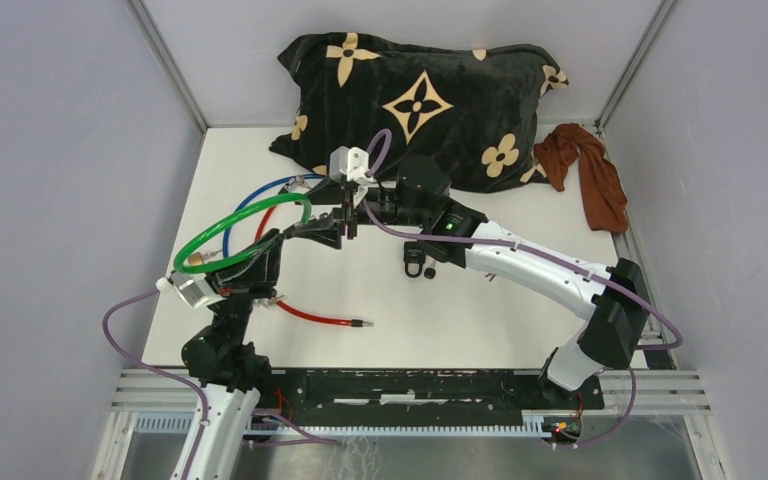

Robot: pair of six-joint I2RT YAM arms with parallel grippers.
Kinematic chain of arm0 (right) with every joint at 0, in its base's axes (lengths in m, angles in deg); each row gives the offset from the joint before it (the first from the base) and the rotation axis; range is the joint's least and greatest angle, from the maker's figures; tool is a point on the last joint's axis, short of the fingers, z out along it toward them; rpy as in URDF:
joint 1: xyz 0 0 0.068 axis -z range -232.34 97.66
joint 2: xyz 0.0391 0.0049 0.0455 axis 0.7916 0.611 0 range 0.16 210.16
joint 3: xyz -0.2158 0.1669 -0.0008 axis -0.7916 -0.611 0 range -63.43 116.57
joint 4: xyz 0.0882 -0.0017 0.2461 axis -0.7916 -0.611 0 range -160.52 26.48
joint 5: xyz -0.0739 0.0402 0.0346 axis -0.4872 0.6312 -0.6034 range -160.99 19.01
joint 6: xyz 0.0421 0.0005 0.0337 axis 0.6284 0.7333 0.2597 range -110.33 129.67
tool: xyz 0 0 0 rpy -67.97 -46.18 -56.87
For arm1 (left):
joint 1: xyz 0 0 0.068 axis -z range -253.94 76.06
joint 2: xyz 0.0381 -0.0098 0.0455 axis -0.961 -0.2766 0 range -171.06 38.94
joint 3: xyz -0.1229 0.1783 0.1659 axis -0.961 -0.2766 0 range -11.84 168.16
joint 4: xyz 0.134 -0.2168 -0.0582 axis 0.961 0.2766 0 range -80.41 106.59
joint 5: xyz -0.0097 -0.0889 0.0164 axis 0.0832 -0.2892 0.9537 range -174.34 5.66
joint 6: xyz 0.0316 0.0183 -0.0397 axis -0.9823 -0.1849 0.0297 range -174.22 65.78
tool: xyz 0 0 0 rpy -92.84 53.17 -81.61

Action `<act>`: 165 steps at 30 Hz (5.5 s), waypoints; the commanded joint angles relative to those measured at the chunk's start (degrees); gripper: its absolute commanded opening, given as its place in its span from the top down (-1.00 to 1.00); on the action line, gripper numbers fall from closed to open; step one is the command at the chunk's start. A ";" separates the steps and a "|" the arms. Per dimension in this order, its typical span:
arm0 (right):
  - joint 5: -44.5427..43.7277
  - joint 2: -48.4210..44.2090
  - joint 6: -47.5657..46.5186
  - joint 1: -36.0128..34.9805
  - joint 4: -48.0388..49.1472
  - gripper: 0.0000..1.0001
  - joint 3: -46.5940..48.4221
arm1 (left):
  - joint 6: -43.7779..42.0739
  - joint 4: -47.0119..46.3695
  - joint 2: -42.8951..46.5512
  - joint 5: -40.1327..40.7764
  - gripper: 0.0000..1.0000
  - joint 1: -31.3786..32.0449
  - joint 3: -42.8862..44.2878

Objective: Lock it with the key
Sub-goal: Lock the lock, then place the lock at the center of the board.

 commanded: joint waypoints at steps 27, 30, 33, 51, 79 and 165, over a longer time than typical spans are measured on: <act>18.65 10.61 -5.56 9.87 -38.22 -0.32 23.60 | 0.55 -2.96 -0.08 0.09 0.97 -0.10 2.53; 20.44 10.89 -5.33 9.87 -37.89 -0.25 23.25 | 0.29 -2.83 0.13 0.14 0.97 -0.09 2.49; 21.66 10.50 -4.60 9.87 -36.07 0.01 22.11 | 0.31 -2.78 0.10 0.28 0.97 -0.10 2.36; 6.69 -2.09 -14.71 4.58 -15.21 1.00 2.73 | 1.53 -1.12 -0.91 0.73 0.96 -0.03 2.61; -18.94 -12.15 -42.17 -1.68 -3.69 -0.96 -14.84 | 0.11 1.52 -1.22 -0.04 0.97 -0.06 2.18; -8.53 -12.81 -31.57 22.22 -38.30 1.00 -10.20 | -0.88 2.05 0.24 -0.15 0.97 -0.05 1.96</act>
